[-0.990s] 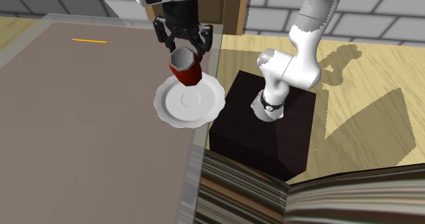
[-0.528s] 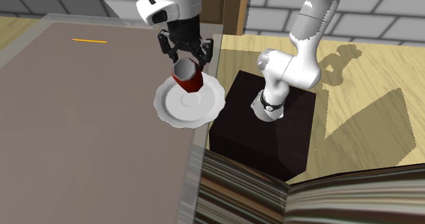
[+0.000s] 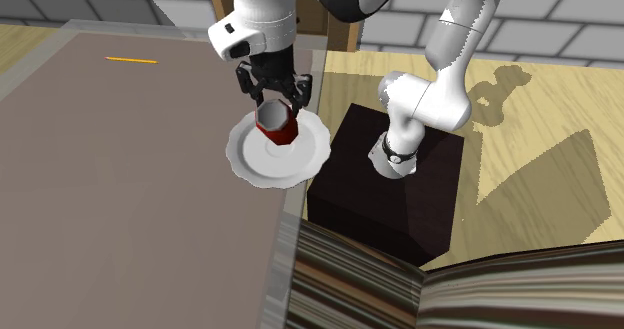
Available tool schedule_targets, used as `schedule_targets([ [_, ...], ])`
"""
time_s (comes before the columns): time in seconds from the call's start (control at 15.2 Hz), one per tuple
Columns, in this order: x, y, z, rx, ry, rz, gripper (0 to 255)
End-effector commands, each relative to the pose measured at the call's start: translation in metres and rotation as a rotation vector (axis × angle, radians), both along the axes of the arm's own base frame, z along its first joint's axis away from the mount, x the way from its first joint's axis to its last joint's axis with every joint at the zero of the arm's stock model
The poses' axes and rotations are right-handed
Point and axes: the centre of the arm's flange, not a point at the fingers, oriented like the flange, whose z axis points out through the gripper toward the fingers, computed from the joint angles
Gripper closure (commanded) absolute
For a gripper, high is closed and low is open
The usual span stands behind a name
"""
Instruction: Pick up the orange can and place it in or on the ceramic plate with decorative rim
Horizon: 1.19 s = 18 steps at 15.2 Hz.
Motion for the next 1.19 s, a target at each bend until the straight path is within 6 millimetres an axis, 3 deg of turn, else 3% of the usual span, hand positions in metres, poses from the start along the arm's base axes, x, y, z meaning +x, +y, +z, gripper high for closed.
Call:
schedule_targets([
  [0.0, 0.000, 0.001, -0.003, 0.001, 0.002, 0.000, 255],
  [0.33, 0.000, 0.001, -0.003, 0.001, 0.002, 0.000, 255],
  [0.4, 0.000, 0.000, -0.003, 0.001, 0.002, 0.000, 0],
  [0.73, 0.000, 0.001, -0.003, 0.001, 0.002, 0.000, 0],
  [0.99, 0.000, 0.002, 0.047, 0.001, 0.002, 0.000, 0],
  [1.12, 0.000, 0.002, 0.047, 0.001, 0.002, 0.000, 0],
])
